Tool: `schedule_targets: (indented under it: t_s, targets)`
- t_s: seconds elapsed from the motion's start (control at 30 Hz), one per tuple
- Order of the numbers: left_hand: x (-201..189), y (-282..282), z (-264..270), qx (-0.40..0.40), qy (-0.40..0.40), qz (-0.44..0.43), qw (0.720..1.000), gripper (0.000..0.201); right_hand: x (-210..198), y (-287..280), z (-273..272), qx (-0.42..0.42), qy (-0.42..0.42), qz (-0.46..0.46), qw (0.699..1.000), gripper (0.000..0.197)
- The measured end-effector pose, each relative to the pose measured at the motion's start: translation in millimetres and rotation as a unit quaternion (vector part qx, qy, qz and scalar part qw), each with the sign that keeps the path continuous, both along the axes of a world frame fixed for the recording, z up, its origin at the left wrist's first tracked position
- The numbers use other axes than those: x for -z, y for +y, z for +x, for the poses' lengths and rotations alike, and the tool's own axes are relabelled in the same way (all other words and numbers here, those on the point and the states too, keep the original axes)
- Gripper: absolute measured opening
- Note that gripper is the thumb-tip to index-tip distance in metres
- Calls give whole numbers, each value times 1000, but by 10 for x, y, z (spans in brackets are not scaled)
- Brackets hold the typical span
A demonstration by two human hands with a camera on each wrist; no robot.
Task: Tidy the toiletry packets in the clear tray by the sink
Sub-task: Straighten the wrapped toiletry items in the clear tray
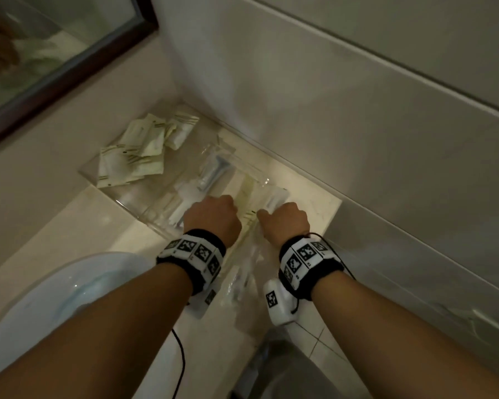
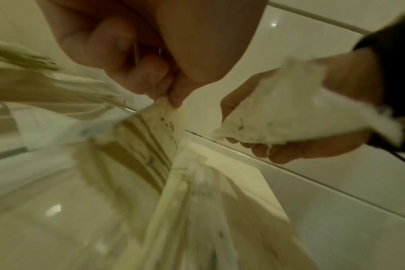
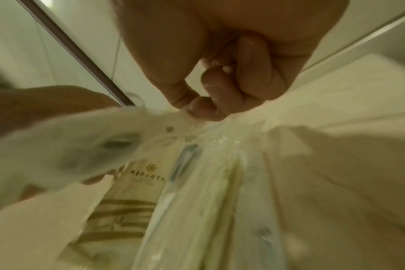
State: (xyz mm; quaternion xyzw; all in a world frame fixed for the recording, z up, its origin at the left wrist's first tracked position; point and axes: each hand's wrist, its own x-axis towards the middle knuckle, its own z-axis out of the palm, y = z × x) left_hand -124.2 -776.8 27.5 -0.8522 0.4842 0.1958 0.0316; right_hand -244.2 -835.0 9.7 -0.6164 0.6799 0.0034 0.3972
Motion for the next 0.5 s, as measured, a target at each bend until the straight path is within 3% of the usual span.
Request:
schedule_targets:
  t_s: [0.1,0.2,0.5]
  targets:
    - [-39,-126,322,-32,3,-7,999,24,-62,-90,294,-29,-35,-6,999,52]
    - [39,-173,597,-40,19,22,999,26,-28,-100,551,-57,-51,2,997,45]
    - [448,-206,757,-47,44,71,995,21,258,-129,908,-123,42,15,991,29]
